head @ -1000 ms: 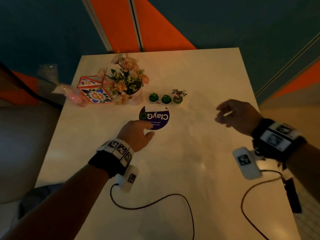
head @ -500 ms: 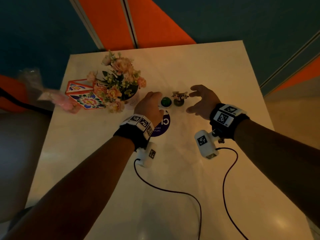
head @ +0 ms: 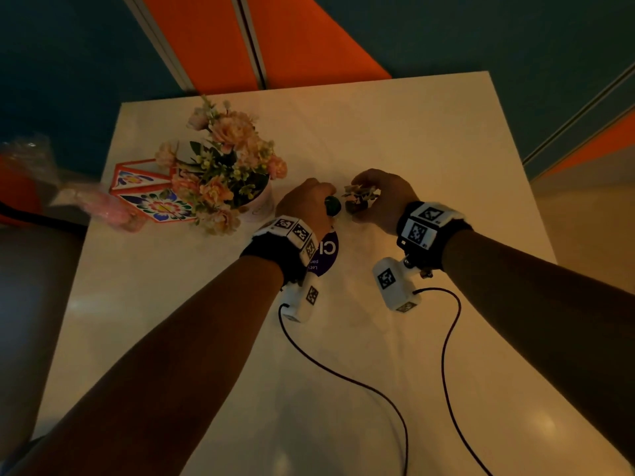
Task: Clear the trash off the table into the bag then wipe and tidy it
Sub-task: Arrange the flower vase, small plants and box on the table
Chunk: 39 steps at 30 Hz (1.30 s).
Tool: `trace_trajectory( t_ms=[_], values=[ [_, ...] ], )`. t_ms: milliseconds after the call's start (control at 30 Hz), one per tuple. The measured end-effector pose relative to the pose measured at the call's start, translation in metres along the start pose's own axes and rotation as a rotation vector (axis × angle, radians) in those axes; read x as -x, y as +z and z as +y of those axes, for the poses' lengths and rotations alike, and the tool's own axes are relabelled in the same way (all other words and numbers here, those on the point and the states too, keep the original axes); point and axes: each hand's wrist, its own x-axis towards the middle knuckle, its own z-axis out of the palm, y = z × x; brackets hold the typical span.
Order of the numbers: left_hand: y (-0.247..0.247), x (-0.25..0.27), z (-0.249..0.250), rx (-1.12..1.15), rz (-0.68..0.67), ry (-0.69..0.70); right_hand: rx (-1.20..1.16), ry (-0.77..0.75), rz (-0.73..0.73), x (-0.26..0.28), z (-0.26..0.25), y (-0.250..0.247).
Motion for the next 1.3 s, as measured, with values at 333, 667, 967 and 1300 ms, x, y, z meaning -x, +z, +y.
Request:
trace_trajectory(
  t_ms=[333, 667, 967, 1300],
  values=[
    [0.005, 0.017, 0.014, 0.013, 0.027, 0.017, 0.062, 0.002, 0.038, 0.020, 0.015, -0.009],
    [0.037, 0.058, 0.066, 0.087, -0.053, 0.120, -0.014, 0.082, 0.091, 0.074, 0.078, -0.045],
    [0.060, 0.060, 0.091, 0.069, -0.057, 0.136, -0.022, 0.091, 0.065, 0.094, 0.100, -0.048],
    [0.065, 0.058, 0.084, 0.056, -0.020, 0.106, -0.002, 0.028, 0.049, 0.089, 0.095, -0.036]
  ],
)
